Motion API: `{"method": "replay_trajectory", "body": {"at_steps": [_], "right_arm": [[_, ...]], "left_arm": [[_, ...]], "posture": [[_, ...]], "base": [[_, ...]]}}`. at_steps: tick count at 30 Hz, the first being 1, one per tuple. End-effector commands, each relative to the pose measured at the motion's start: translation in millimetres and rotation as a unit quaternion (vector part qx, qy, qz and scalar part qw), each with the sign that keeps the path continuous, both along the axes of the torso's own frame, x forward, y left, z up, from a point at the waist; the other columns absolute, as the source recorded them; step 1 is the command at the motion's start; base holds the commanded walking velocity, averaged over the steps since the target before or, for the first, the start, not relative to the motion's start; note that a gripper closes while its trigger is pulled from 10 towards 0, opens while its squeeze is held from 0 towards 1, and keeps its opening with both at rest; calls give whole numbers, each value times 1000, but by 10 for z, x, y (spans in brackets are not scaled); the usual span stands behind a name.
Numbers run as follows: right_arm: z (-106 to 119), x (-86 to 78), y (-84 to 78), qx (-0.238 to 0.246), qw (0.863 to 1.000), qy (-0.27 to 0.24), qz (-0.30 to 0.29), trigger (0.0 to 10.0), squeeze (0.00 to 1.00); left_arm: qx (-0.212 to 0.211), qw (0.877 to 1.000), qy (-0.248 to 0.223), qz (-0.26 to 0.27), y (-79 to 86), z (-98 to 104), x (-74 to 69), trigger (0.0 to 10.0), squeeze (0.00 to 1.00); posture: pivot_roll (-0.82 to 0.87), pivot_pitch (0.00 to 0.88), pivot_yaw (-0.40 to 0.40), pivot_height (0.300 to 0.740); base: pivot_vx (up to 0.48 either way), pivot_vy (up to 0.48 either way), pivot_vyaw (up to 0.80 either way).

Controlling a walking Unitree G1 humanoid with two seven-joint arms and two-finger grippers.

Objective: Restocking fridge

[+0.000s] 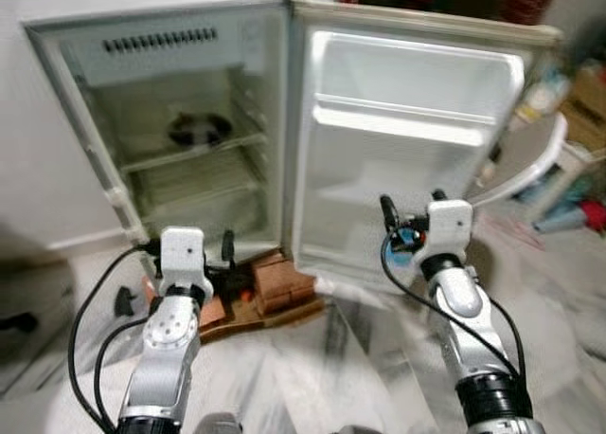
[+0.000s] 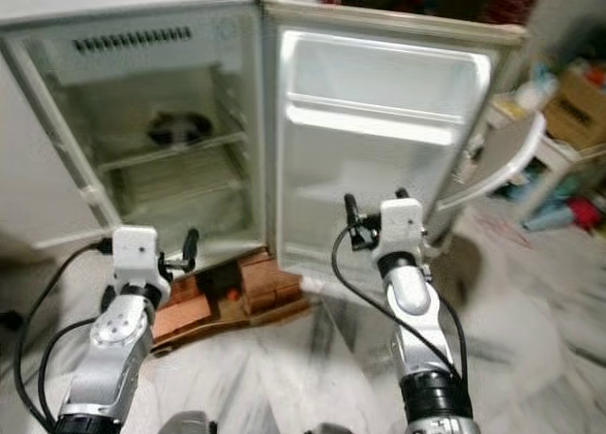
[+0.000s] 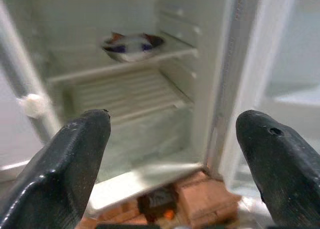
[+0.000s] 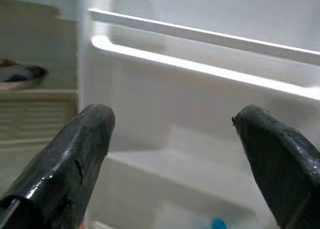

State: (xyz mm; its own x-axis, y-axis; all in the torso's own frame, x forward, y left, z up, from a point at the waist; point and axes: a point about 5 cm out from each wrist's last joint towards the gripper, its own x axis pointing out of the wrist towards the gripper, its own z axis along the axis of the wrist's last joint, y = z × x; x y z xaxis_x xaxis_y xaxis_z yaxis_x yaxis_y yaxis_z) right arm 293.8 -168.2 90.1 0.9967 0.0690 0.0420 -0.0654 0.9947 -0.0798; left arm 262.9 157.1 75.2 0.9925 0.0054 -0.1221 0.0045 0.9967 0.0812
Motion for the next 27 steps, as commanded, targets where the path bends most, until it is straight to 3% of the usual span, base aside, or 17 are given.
{"method": "replay_trajectory", "body": {"at_steps": [1,15,19,27], "right_arm": [[39,29,64,2,1000,-8,8,10000,0],[23,54,65,10,1000,-2,18,10000,0],[-67,37,133,18,999,25,44,10000,0],[-85,33,176,20,998,30,57,10000,0]], "left_arm": [[14,1000,5,10,63,-23,-8,10000,0],[7,999,47,-17,-80,-153,-67,10000,0],[8,998,51,-39,-146,-178,-106,10000,0],[28,998,45,-44,-128,-158,-85,10000,0]], "posture": [[74,0,-49,740],[80,0,-60,740],[82,0,-62,740],[80,0,-63,740]], "base": [[315,-360,531],[18,-457,0],[-309,-358,0],[-261,-353,0]]}}
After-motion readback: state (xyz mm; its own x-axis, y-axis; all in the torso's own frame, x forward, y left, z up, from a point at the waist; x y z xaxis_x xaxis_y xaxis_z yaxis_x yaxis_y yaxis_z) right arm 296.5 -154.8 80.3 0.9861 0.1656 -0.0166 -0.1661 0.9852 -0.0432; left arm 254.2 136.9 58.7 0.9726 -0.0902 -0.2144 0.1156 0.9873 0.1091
